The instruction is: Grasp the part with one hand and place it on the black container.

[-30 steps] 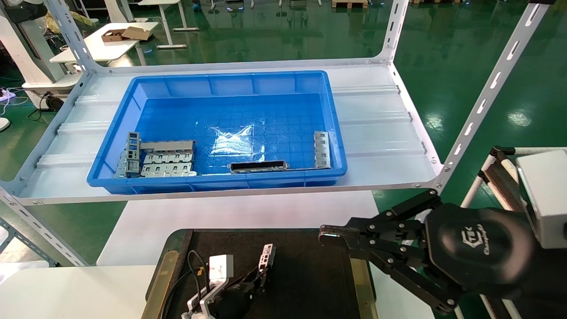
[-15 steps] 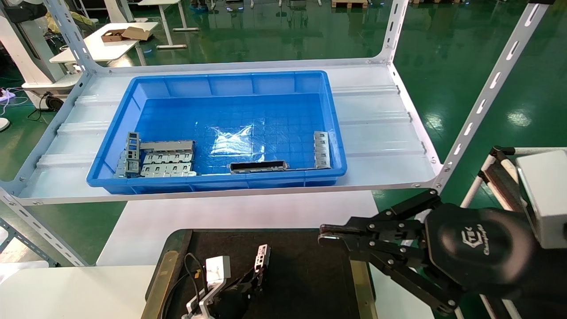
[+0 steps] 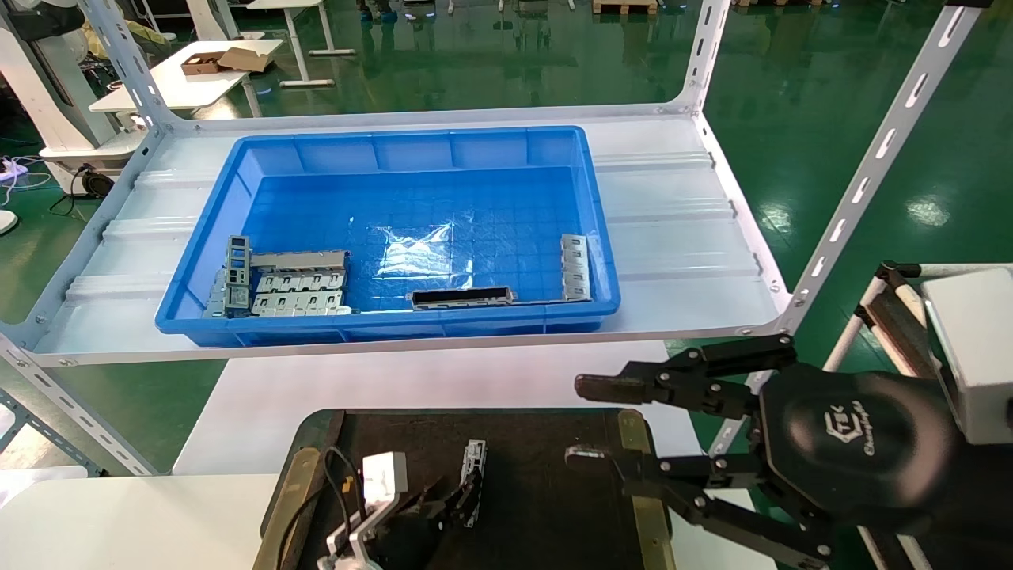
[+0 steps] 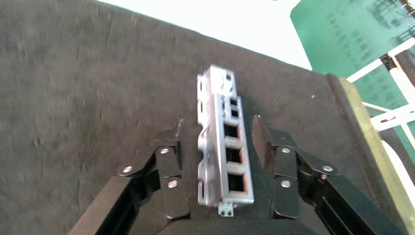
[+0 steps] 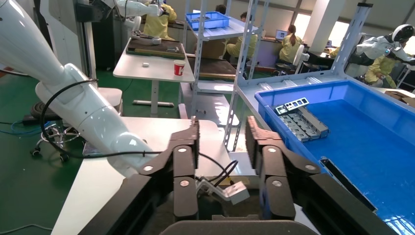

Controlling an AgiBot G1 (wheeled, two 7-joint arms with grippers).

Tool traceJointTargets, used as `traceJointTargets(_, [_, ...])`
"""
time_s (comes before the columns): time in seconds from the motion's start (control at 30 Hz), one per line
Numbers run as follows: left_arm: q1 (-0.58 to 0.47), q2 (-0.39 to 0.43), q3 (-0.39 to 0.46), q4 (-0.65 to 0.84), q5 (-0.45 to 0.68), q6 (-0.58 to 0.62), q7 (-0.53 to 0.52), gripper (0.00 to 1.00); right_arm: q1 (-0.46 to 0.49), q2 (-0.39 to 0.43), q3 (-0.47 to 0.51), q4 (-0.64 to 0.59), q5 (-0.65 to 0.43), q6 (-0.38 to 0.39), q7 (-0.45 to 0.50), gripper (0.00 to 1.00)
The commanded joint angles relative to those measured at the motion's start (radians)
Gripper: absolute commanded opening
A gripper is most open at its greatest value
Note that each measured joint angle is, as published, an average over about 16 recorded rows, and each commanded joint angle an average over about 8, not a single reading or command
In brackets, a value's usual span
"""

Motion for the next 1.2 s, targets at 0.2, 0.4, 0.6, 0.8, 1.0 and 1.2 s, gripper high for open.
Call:
traceJointTargets(0.2, [-0.044, -0.094, 0.058, -0.097, -0.054, 0.024, 0.047, 1.0, 0.0, 0.0, 0.0, 0.0, 0.0, 0.0, 0.0, 1.0])
traceJointTargets(0.4, [-0.116, -0.23, 0.141, -0.18, -0.098, 0.12, 0.068, 1.0, 0.0, 0.0, -0.001, 0.0, 0.0, 0.0, 0.0, 1.0])
traceJointTargets(0.6, [-0.196, -0.355, 0.214, -0.259, -0.115, 0.221, 0.073, 1.0, 0.0, 0.0, -0.001, 0.0, 0.001, 0.0, -0.001, 1.0])
traceJointTargets(0.8, [-0.244, -0.443, 0.212, -0.312, -0.093, 0.335, 0.113, 1.0, 0.0, 0.001, -0.001, 0.0, 0.001, 0.001, -0.001, 1.0])
traceJointTargets(1.0, [-0.251, -0.509, 0.138, -0.316, -0.095, 0.49, 0.215, 1.0, 0.0, 0.001, -0.002, 0.0, 0.001, 0.001, -0.001, 1.0])
traceJointTargets(1.2, [-0.234, -0.567, 0.038, -0.293, -0.148, 0.659, 0.37, 1.0, 0.0, 0.001, -0.002, 0.0, 0.001, 0.001, -0.001, 1.0])
